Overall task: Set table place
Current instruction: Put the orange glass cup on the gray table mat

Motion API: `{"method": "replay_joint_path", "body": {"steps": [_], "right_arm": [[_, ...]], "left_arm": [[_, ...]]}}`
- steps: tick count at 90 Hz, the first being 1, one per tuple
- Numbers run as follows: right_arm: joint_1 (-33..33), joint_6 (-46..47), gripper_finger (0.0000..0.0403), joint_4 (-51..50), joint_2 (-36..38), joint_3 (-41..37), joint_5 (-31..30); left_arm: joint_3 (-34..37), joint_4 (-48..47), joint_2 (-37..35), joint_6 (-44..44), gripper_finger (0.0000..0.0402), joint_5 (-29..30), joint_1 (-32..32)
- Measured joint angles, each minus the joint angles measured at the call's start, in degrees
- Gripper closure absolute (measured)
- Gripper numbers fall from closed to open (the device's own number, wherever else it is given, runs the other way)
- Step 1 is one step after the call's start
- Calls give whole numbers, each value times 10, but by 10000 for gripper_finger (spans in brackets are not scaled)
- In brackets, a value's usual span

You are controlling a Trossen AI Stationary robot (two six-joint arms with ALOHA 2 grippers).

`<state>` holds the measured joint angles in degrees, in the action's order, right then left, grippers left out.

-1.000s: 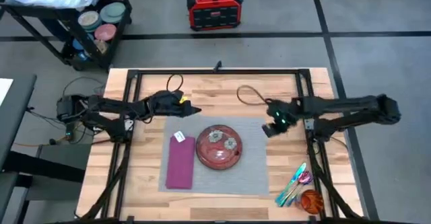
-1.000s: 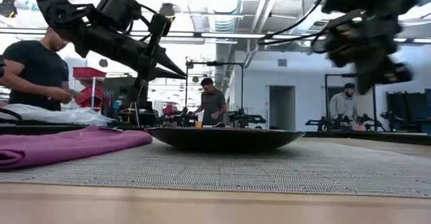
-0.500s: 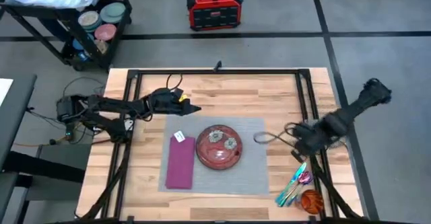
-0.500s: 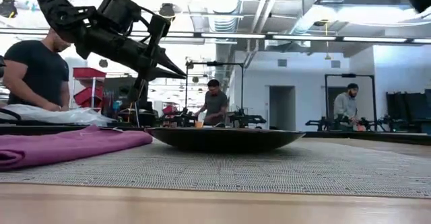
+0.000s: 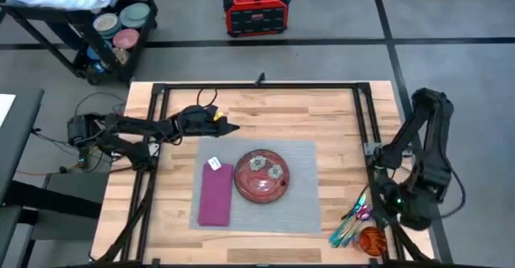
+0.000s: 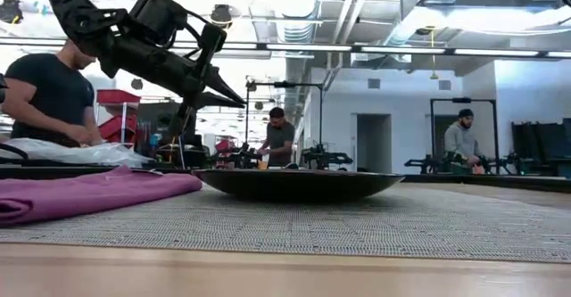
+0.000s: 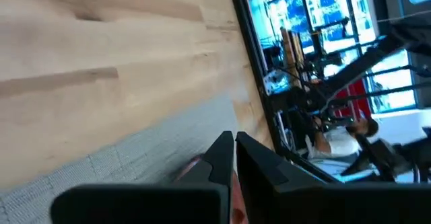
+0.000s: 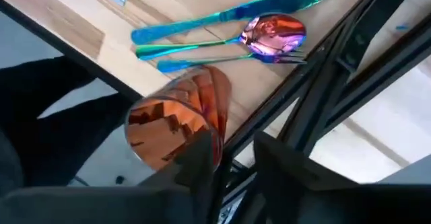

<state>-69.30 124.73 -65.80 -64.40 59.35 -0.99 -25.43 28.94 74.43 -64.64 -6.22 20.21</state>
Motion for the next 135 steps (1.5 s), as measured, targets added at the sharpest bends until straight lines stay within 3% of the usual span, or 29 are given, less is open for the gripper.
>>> {"method": "replay_joint_path", "body": {"steps": [28,85,95,112,135], "right_arm": [[-13,-3,232,65,-63,0,9],[-27,-3,244,106,-110,-35,11],[-23,-6,273,106,-122,-35,24],[-17,-7,388,107,-125,-34,43],[-14,-7,401,101,-121,-9,41]], "left_arm": [[0,0,0,-22,402,1,-4],[0,-15,0,-22,402,10,-23],[0,-24,0,-23,402,10,-24],[0,-26,0,-22,402,17,-26],[0,-26,0,-22,402,17,-27]]}}
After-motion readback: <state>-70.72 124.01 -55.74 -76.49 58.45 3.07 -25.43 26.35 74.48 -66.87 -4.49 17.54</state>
